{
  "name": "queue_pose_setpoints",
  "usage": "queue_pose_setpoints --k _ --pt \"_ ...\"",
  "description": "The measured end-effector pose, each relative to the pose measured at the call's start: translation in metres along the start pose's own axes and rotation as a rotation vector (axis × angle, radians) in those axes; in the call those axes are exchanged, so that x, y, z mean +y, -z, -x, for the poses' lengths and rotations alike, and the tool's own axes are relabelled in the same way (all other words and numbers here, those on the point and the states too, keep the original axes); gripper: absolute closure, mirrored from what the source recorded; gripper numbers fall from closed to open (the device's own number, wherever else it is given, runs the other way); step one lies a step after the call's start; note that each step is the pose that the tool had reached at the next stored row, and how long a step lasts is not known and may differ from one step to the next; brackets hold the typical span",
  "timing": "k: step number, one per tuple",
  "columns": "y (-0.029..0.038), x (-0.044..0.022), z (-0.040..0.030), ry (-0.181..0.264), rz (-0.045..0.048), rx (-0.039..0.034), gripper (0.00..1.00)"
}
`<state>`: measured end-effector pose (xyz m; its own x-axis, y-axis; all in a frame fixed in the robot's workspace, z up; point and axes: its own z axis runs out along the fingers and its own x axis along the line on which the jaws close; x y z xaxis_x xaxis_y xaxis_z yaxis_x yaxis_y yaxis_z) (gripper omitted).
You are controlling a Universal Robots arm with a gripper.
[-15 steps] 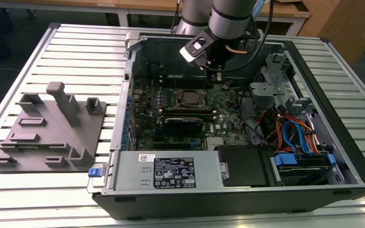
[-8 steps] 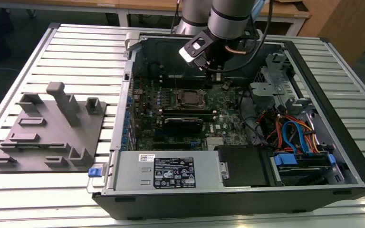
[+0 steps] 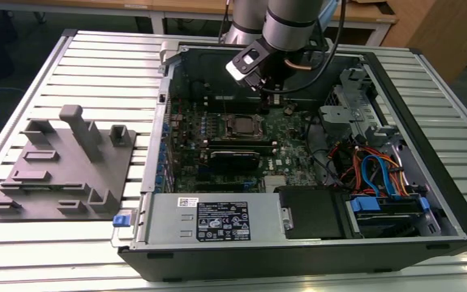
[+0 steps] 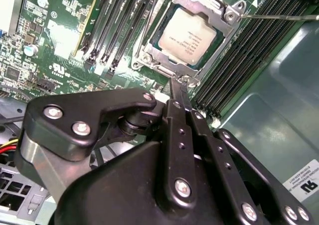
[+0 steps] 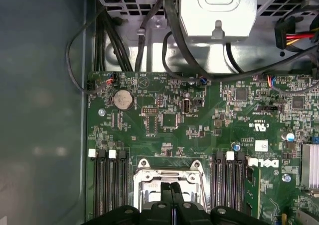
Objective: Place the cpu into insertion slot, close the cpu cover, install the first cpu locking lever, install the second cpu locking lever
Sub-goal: 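Close the cpu cover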
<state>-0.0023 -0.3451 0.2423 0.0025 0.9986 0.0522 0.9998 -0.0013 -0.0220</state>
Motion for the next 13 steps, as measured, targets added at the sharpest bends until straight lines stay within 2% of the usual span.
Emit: queue_pose_setpoints --k 13 --pt "-0.0007 -0.0034 0.0000 0.000 0.0001 0.0002 0.90"
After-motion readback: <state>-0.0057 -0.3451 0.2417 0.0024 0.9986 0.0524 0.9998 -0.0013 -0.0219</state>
